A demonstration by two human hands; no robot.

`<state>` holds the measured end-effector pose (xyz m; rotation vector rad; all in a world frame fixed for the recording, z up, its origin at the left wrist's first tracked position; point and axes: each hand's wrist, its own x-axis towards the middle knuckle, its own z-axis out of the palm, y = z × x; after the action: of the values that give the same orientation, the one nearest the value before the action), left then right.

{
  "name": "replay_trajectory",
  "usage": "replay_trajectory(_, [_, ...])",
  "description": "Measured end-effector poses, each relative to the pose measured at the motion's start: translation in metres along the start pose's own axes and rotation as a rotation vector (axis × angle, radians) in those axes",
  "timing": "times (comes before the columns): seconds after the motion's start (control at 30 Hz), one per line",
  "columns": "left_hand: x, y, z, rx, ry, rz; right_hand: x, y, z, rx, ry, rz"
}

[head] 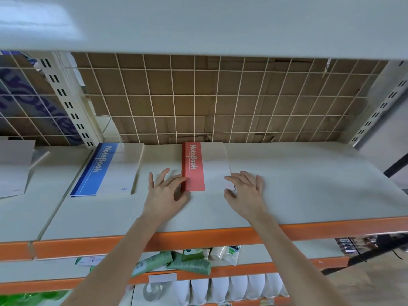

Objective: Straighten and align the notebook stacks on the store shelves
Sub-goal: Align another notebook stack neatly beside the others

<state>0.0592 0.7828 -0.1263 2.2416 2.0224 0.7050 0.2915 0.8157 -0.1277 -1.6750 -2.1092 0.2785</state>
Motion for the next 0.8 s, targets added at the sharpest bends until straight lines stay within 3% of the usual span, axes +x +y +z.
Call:
replay_trajectory(0.57, [0.003, 0.002, -0.001, 0.066, -0.098, -0.072, 0.004, 0.003, 0.002, -0.033, -0.001, 0.008])
replay_trajectory(0.7, [0.005, 0.004, -0.008, 0.197, -0.142, -0.013, 0.009, -0.006, -0.003, -0.07, 0.131, -0.035])
replay_trajectory(0.8, [0.005, 0.001, -0.026, 0.272, -0.108, 0.059, 0.016, -0.021, -0.007, -0.116, 0.116, -0.088])
